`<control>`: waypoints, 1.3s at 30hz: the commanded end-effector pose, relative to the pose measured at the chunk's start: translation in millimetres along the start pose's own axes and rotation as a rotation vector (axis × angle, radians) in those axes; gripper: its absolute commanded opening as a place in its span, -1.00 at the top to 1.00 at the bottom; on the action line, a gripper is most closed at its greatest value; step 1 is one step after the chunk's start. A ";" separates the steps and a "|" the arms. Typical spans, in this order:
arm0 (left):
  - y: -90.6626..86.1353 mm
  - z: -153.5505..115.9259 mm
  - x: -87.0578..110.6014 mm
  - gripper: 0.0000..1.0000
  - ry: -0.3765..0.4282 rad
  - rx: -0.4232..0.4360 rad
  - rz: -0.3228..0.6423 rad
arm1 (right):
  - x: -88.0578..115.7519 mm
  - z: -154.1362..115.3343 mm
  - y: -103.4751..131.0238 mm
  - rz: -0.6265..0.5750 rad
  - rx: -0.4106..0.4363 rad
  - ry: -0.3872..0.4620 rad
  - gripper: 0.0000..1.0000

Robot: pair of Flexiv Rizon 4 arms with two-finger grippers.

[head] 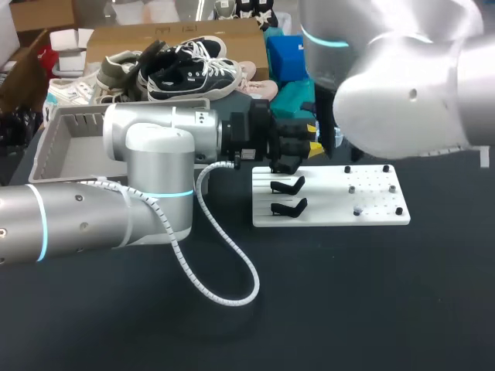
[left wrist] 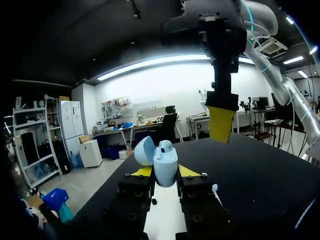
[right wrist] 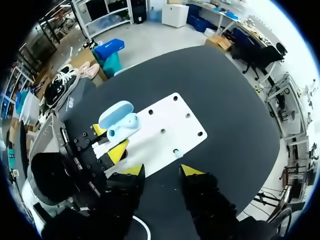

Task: Pick up each earbud case from the left stands, insert the matching earbuds, close the lid, and place the case in the box.

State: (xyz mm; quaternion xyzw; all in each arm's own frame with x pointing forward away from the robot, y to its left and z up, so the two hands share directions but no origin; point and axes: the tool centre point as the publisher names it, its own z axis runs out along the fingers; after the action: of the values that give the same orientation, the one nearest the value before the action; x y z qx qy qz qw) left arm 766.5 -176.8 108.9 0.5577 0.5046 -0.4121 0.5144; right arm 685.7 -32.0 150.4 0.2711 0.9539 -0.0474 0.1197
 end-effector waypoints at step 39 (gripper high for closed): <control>0.0 -0.2 0.5 1.00 -0.002 0.000 0.001 | 21.4 93.9 -30.4 0.001 -0.122 -0.250 0.11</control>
State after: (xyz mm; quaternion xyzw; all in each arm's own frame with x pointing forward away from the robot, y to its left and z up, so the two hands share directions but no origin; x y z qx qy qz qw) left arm 766.6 -176.8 109.0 0.5577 0.5046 -0.4120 0.5144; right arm 666.7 -58.9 61.9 0.2568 0.9325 -0.0268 0.2525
